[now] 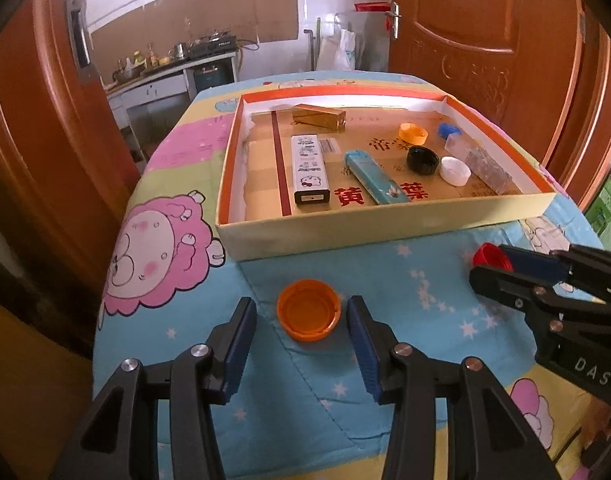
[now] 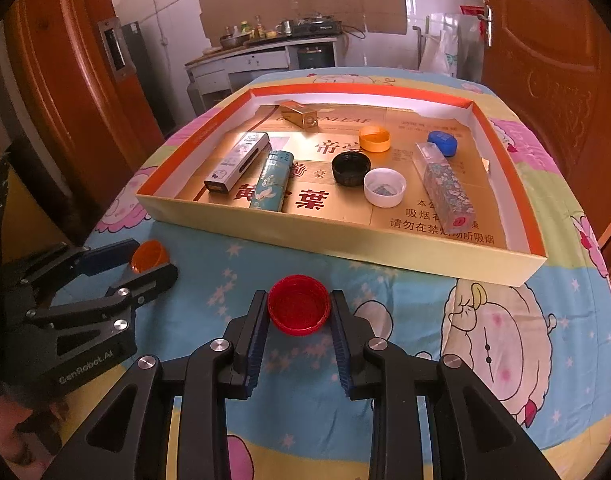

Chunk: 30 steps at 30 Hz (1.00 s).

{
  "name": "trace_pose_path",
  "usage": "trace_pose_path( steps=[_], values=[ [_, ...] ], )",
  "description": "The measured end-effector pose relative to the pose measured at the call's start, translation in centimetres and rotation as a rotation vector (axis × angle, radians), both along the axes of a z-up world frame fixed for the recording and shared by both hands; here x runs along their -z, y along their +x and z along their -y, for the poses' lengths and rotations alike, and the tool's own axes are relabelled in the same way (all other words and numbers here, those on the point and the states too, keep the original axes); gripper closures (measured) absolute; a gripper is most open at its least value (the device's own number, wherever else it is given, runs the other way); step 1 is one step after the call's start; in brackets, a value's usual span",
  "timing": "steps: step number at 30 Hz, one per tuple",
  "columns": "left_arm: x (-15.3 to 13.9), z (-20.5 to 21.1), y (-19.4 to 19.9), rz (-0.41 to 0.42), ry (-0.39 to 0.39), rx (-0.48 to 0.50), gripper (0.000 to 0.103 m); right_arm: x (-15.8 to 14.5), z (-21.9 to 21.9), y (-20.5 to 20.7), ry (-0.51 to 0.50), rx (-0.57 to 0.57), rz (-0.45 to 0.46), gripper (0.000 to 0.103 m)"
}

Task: Organize rigid objects
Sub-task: 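Grasp the red cap with the right tool while the left tool grasps the orange cap, then carry the red cap and orange cap over the tray with both tools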

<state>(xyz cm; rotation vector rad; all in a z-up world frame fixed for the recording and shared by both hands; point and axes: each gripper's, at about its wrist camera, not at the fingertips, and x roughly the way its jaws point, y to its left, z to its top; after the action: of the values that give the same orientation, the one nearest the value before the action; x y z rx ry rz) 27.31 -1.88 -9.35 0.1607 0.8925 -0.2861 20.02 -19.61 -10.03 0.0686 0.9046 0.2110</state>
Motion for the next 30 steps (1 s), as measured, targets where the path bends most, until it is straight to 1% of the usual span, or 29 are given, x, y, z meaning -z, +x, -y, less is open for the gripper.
trace_pose_path(
  steps=[3, 4, 5, 6, 9, 15, 21, 30],
  values=[
    [0.0, 0.0, -0.1, -0.003, -0.005, -0.011, 0.057, -0.1, -0.1, -0.1, -0.009, 0.003, 0.01, 0.072],
    [-0.1, 0.0, -0.1, -0.002, -0.008, -0.009, 0.061, -0.1, -0.1, -0.2, -0.012, 0.005, 0.012, 0.072],
    [-0.1, 0.1, -0.2, 0.002, -0.008, -0.007, 0.071, -0.1, -0.1, -0.2, -0.016, 0.007, 0.014, 0.072],
    [-0.2, 0.2, -0.3, 0.008, -0.002, -0.01, 0.073, -0.2, -0.2, -0.3, -0.021, 0.009, 0.016, 0.072],
    [-0.3, 0.4, -0.5, 0.022, 0.011, -0.006, 0.073, -0.3, -0.2, -0.4, -0.035, 0.017, 0.029, 0.072],
    [-0.8, 0.4, -1.0, 0.058, -0.002, -0.004, 0.073, -0.7, -0.2, -0.8, -0.066, 0.03, 0.059, 0.072],
    [-1.6, 0.4, -1.6, 0.088, -0.04, 0.003, 0.073, -0.8, -0.2, -0.9, -0.078, 0.035, 0.074, 0.072],
    [-3.0, 0.6, -2.1, 0.127, -0.07, 0.01, 0.073, -1.1, -0.3, -1.1, -0.085, 0.042, 0.092, 0.072]
  ],
)
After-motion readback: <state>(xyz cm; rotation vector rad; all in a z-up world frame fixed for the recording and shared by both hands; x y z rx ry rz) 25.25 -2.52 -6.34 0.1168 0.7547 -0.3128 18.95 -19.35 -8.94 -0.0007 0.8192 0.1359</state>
